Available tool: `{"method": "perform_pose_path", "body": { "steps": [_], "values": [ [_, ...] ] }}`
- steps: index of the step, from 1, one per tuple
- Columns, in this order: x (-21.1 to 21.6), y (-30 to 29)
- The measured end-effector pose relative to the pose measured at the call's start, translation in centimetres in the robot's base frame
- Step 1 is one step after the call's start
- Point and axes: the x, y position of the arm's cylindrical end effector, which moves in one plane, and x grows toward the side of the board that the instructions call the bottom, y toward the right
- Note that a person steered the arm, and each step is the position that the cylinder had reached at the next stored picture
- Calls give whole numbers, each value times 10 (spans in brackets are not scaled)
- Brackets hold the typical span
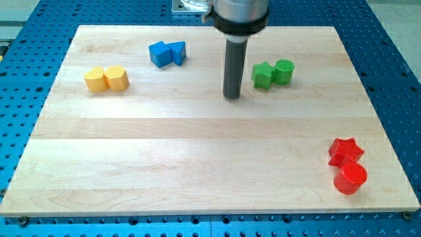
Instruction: Slide the green star to the bottom left of the red star
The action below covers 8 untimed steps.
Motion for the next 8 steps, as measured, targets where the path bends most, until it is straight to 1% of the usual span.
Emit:
{"method": "perform_pose_path", "body": {
  "steps": [1, 2, 3, 5, 6, 8],
  "values": [
    [-36, 7],
    [-57, 22],
    [-50, 47],
    [16, 57],
    [6, 45],
    [5, 107]
  ]
}}
